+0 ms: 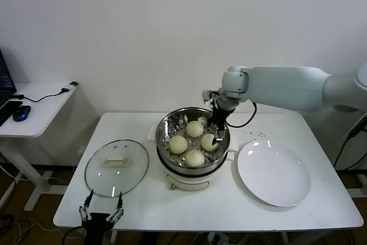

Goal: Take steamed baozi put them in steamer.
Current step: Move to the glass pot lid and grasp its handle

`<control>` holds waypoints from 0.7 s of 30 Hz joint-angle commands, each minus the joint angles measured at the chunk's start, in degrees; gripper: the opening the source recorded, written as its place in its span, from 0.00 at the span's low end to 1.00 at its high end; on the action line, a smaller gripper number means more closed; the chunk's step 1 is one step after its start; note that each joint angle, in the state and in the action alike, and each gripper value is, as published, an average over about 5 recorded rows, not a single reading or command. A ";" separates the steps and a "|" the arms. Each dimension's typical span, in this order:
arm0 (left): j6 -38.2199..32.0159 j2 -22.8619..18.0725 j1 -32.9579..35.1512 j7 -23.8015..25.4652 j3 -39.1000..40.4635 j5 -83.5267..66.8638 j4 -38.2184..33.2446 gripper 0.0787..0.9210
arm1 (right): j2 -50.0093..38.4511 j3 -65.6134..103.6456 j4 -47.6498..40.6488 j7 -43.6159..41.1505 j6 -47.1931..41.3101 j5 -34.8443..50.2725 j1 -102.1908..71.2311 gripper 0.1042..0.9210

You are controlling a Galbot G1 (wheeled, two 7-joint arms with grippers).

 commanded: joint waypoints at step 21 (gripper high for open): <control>-0.47 -1.27 0.77 -1.74 -3.12 2.01 -4.74 0.88 | -34.02 53.87 17.99 45.26 29.04 1.00 -45.67 0.88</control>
